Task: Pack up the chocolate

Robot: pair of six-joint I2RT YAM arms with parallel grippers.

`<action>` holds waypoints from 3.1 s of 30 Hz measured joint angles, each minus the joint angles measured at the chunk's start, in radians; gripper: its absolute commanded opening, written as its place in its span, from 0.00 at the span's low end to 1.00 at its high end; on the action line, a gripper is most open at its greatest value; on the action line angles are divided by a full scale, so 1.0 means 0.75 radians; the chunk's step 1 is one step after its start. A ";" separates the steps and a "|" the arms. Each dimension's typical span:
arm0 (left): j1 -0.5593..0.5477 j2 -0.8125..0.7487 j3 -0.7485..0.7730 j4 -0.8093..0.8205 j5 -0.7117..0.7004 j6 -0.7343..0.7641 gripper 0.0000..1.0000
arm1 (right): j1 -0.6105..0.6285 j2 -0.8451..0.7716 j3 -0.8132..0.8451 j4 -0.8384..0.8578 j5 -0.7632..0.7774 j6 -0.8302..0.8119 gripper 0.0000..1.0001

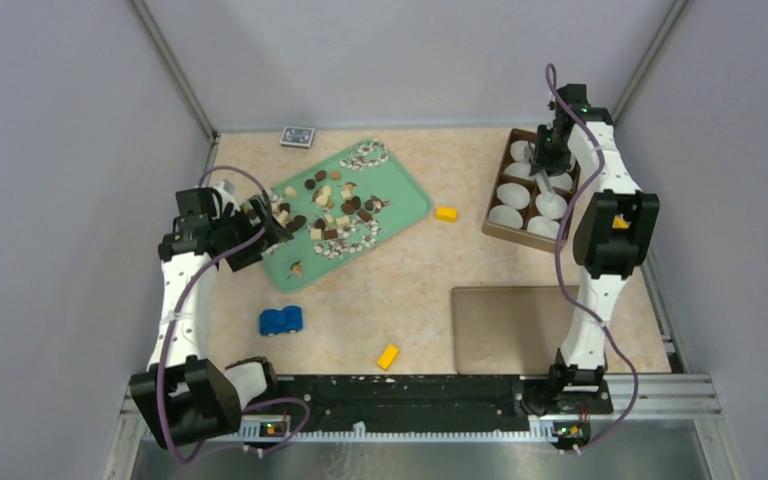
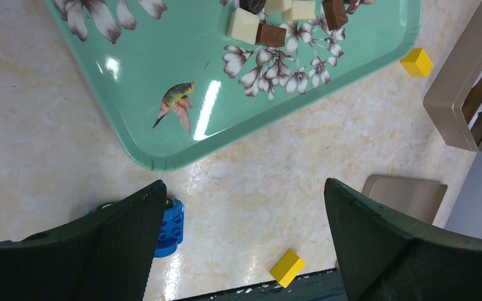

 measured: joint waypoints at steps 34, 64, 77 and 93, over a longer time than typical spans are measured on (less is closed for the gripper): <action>0.000 -0.001 0.021 -0.022 -0.007 0.000 0.99 | 0.003 0.060 0.044 0.047 -0.032 0.026 0.29; -0.002 -0.031 0.021 -0.031 -0.003 0.001 0.99 | 0.018 -0.005 0.085 0.030 -0.006 0.025 0.31; -0.002 -0.031 0.021 -0.035 -0.003 0.000 0.99 | 0.018 -0.004 0.028 0.027 -0.001 0.024 0.42; -0.004 -0.031 0.021 -0.041 -0.003 0.001 0.99 | 0.058 -0.057 0.009 0.037 0.049 0.023 0.22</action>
